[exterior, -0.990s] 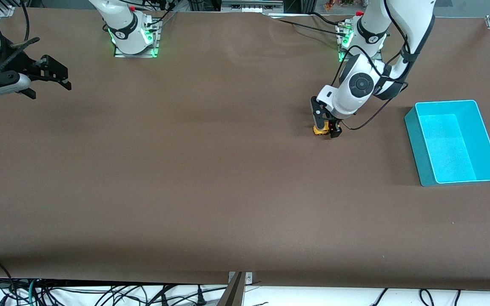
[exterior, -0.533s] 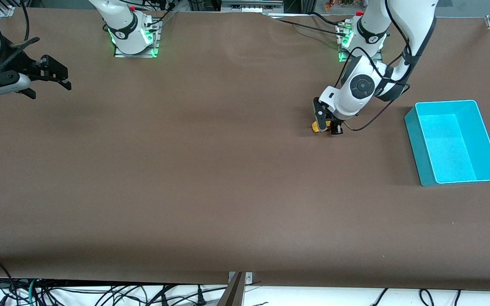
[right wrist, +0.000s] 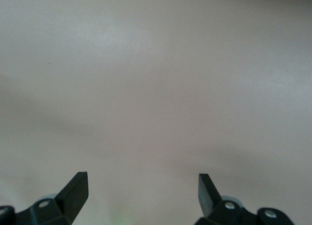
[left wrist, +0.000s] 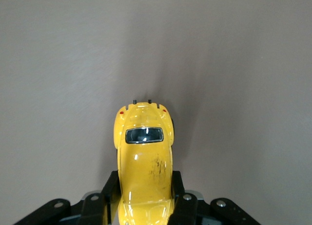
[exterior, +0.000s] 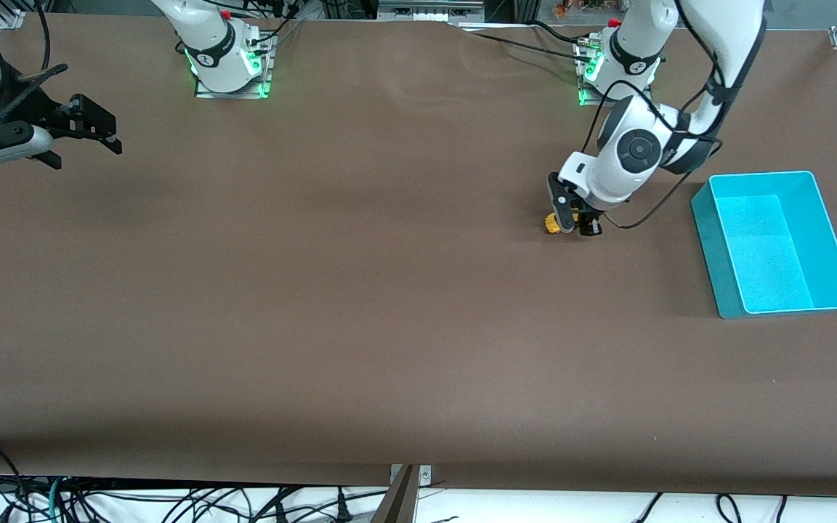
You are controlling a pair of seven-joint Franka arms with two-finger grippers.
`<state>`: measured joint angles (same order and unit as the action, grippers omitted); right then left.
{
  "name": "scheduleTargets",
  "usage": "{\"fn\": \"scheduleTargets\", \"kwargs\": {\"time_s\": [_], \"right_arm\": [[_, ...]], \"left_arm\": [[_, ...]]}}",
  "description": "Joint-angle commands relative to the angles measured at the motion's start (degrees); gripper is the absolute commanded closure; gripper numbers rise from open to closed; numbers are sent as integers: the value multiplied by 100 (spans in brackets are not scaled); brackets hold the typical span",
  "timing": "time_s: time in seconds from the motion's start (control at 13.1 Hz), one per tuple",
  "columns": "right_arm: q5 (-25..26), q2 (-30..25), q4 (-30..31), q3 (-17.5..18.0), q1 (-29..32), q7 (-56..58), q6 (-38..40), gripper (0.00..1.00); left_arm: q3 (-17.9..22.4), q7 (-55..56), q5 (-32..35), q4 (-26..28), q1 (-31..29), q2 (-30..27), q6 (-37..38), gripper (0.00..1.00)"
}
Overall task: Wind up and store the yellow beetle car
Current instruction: 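Lift the car with the left gripper and carry it over the cyan bin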
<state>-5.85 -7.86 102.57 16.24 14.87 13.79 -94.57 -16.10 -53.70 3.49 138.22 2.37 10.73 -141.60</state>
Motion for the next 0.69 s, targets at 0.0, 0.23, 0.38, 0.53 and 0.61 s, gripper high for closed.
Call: {"fn": "scheduleTargets", "kwargs": {"time_s": [0.0,0.23,0.38,0.53,0.61], "right_arm": [[57,83,-167,-25,-45,-87,141,0],[57,83,-167,-25,-45,-78,141,0],[57,83,-167,-25,-45,-78,141,0],[57,83,-167,-25,-45,-87,141,0],[57,83,-167,-25,-45,-87,141,0]], "left_arm": [[-33,-201,73,-364,-157,-764,1201,87],[-24,-1463,-49,-988,-1024,-994,2204,87],[63,-2456,-208,-1270,-1623,-968,2435,87],[396,-3380,-209,-1438,-2019,-907,2471,87],[545,-3749,-209,-1482,-2221,-846,2480,87]]}}
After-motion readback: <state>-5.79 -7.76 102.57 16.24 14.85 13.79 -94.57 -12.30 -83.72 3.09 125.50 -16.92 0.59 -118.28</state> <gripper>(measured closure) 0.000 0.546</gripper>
